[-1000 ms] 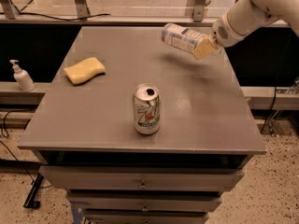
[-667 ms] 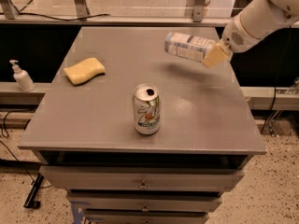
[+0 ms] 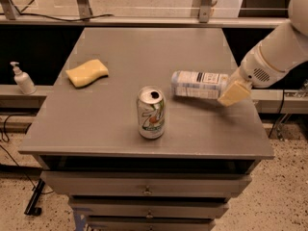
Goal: Move blue plastic bottle near 7up can
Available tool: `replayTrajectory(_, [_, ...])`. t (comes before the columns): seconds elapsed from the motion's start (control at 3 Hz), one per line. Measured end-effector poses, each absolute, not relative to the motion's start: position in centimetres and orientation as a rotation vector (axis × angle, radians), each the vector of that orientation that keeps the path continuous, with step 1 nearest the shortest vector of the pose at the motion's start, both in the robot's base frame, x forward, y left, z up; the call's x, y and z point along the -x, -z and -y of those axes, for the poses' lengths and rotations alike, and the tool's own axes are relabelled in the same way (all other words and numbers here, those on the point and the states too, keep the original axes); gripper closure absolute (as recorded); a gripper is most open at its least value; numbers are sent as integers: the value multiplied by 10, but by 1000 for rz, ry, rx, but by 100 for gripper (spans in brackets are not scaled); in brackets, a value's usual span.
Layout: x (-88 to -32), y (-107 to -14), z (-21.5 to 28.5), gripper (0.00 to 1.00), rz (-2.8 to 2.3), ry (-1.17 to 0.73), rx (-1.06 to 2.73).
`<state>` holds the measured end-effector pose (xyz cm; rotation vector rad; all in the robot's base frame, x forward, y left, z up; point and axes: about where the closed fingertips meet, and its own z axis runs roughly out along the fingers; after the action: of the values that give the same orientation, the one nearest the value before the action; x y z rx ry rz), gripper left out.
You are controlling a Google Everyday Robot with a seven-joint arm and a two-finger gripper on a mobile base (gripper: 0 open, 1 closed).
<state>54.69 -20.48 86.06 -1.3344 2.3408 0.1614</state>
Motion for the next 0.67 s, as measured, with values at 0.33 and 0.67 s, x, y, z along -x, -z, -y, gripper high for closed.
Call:
replayTrajectory(0.33, [-506,-842,201,100,-2335,-181,1422])
replayTrajectory(0.67, [-478,-835,195,100,-2309,-207,1504])
